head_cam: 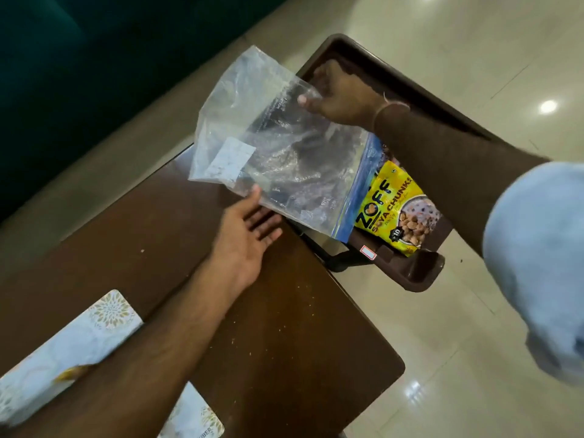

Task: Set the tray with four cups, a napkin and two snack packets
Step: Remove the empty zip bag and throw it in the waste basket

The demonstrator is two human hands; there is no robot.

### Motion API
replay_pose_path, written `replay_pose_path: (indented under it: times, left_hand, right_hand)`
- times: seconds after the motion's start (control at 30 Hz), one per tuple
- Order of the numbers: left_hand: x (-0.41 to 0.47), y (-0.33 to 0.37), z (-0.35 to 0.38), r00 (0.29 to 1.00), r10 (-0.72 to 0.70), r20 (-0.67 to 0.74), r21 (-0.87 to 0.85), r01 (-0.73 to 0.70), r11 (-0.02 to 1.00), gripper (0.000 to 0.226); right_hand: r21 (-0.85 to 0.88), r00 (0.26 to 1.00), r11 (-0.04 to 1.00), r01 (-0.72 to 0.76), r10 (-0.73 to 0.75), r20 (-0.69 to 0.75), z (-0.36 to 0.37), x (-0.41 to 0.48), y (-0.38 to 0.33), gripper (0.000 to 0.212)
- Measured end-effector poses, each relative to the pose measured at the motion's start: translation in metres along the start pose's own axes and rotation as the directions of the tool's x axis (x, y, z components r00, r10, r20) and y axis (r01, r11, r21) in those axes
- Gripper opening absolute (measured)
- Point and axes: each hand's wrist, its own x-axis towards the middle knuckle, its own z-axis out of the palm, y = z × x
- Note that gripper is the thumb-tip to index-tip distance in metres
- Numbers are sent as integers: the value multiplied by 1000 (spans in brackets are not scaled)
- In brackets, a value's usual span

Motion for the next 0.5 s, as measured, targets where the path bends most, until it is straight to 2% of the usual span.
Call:
replay_pose_path:
  times: [0.07, 0.13, 0.27, 0.4, 0.5]
  left_hand:
    - [4, 3, 7, 1000, 27, 16, -30, -26, 999, 32]
    - [11, 10, 10, 999, 30, -17, -79, -31, 996, 22]
    - [21, 29, 0, 998, 55, -26, -169, -59, 984, 16]
    - [15, 58, -26, 987, 137, -84, -181, -151, 972, 38]
    - [-2, 87, -44, 962, 213, -172, -168, -241, 956, 51]
  right_hand:
    - [25, 1000, 1000, -12, 12, 7, 2, 13, 3, 71]
    - [35, 999, 999, 15, -13, -48, 0, 18, 10, 62]
    - [223, 986, 963, 152, -133, -99, -9, 4, 14, 42]
    - [317, 962, 910, 267, -233, -141, -24, -23, -13, 25]
    - [384, 962, 882, 273, -242, -129, -34, -40, -50, 10]
